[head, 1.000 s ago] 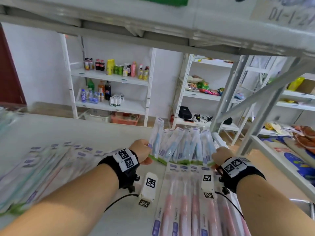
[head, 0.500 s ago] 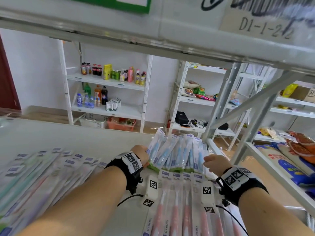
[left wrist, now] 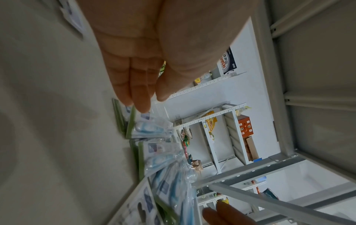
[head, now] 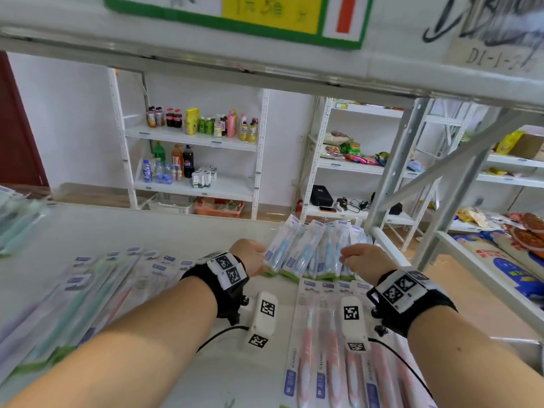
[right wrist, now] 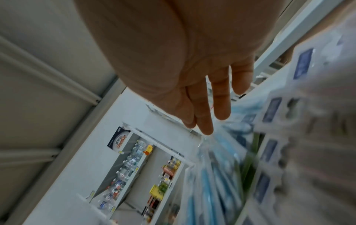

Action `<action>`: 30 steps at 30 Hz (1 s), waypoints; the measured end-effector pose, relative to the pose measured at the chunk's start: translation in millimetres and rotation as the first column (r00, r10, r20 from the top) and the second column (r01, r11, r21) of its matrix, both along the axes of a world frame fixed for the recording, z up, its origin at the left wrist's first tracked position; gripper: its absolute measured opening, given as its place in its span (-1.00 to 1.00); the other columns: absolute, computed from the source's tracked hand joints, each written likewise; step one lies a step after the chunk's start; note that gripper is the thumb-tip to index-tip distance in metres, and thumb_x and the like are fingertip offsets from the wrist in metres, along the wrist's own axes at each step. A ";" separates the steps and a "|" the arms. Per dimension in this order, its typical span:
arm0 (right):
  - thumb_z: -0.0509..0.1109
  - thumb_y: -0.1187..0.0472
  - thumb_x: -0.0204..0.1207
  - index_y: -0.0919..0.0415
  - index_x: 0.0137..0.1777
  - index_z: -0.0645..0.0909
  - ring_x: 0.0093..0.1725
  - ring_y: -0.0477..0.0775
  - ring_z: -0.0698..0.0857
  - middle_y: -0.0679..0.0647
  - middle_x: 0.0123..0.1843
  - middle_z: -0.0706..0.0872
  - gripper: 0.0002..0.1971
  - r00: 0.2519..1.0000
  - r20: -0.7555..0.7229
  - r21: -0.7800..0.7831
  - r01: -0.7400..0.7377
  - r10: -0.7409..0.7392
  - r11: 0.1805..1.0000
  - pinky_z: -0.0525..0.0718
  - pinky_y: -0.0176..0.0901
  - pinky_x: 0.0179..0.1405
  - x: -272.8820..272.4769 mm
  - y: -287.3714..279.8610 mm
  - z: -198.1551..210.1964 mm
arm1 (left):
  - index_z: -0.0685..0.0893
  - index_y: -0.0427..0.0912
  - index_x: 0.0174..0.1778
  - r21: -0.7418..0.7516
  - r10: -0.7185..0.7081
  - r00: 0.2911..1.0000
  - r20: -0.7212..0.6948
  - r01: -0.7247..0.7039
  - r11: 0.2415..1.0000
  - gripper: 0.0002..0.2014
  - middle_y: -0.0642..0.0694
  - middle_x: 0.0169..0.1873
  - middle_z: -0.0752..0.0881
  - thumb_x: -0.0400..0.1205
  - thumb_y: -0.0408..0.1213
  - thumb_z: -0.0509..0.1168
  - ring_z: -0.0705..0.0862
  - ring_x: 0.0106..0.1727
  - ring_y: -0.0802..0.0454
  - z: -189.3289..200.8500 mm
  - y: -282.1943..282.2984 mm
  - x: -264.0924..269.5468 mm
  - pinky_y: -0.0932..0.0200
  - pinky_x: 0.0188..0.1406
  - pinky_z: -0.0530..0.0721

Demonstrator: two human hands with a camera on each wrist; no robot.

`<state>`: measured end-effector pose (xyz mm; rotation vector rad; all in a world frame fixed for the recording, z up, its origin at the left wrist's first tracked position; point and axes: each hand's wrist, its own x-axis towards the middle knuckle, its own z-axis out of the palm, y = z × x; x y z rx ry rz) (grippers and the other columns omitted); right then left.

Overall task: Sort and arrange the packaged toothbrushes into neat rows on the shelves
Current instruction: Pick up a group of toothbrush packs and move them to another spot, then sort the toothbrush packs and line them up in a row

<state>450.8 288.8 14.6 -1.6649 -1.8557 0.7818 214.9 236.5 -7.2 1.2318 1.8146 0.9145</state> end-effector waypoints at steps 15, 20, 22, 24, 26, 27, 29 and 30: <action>0.39 0.35 0.46 0.22 0.12 0.72 -0.08 -0.04 0.62 0.01 -0.01 0.68 -0.75 0.952 -0.028 -0.100 -0.305 0.304 0.947 0.55 -0.40 -0.20 -197.5 -120.8 -21.0 | 0.69 -0.25 0.14 0.102 0.216 0.976 -0.037 -0.211 0.972 -0.77 -0.06 -0.32 0.59 0.60 -0.45 0.24 0.44 -0.53 0.06 0.0 -142.3 -177.3 0.33 -0.65 0.44; 0.30 0.39 0.49 0.31 0.07 0.74 -0.21 -0.06 0.61 0.06 -0.10 0.71 -0.76 0.951 -0.059 -0.073 -0.306 0.302 0.949 0.57 -0.28 -0.08 -243.5 -163.7 -31.6 | 0.73 -0.31 0.09 0.118 0.298 0.949 -0.103 -0.286 0.951 -0.77 -0.30 -0.03 0.76 0.53 -0.48 0.35 0.71 -0.10 -0.22 -10.1 -192.6 -236.3 0.22 -0.22 0.57; 0.29 0.39 0.49 0.33 0.07 0.75 -0.15 -0.01 0.63 0.12 -0.11 0.73 -0.75 0.954 -0.052 -0.039 -0.298 0.296 0.954 0.57 -0.22 0.02 -256.5 -177.4 -35.3 | 0.74 -0.32 0.09 0.123 0.306 0.942 -0.141 -0.290 0.949 -0.75 -0.30 0.06 0.75 0.49 -0.50 0.37 0.70 0.13 -0.21 -16.9 -208.3 -251.3 0.24 -0.01 0.51; 0.28 0.40 0.50 0.34 0.08 0.75 -0.09 0.01 0.63 0.13 -0.11 0.73 -0.75 0.966 -0.069 0.000 -0.248 0.247 0.969 0.57 -0.23 0.00 -266.4 -189.2 -38.5 | 0.72 -0.31 0.13 0.115 0.313 0.931 -0.189 -0.295 0.948 -0.71 -0.28 0.09 0.75 0.49 -0.50 0.36 0.69 0.15 -0.21 -23.6 -221.4 -262.9 0.20 0.07 0.55; 0.27 0.42 0.49 0.33 0.07 0.74 -0.05 0.03 0.64 0.17 -0.03 0.75 -0.75 0.976 -0.125 0.020 -0.179 0.180 0.984 0.58 -0.22 0.05 -271.7 -198.1 -40.9 | 0.68 -0.31 0.18 0.097 0.316 0.923 -0.219 -0.302 0.948 -0.67 -0.29 0.11 0.73 0.48 -0.47 0.35 0.70 0.11 -0.29 -29.4 -231.8 -272.2 0.05 0.08 0.63; 0.27 0.42 0.49 0.31 0.06 0.75 -0.03 0.03 0.65 0.19 0.03 0.76 -0.75 0.978 -0.139 0.025 -0.151 0.153 0.988 0.58 -0.18 0.10 -272.7 -201.7 -41.6 | 0.66 -0.29 0.21 0.074 0.309 0.921 -0.238 -0.300 0.951 -0.65 -0.29 0.13 0.71 0.48 -0.44 0.36 0.71 0.08 -0.31 -31.6 -236.3 -276.2 0.03 0.05 0.64; 0.28 0.41 0.49 0.25 0.04 0.75 0.00 0.06 0.68 0.17 0.08 0.77 -0.76 0.985 -0.129 0.022 -0.114 0.116 0.993 0.59 -0.15 0.15 -271.9 -208.2 -42.2 | 0.60 -0.22 0.28 -0.001 0.273 0.910 -0.312 -0.287 0.958 -0.57 -0.23 0.17 0.67 0.46 -0.33 0.40 0.70 0.04 -0.21 -35.2 -243.9 -281.8 0.12 0.00 0.61; 0.28 0.39 0.50 0.22 0.03 0.75 0.02 0.08 0.69 0.16 0.08 0.77 -0.76 0.987 -0.123 0.018 -0.100 0.101 0.995 0.60 -0.13 0.17 -271.0 -210.7 -42.6 | 0.57 -0.19 0.32 -0.042 0.248 0.904 -0.349 -0.279 0.959 -0.52 -0.21 0.20 0.66 0.45 -0.27 0.43 0.69 0.05 -0.16 -37.2 -247.0 -284.0 0.16 0.00 0.59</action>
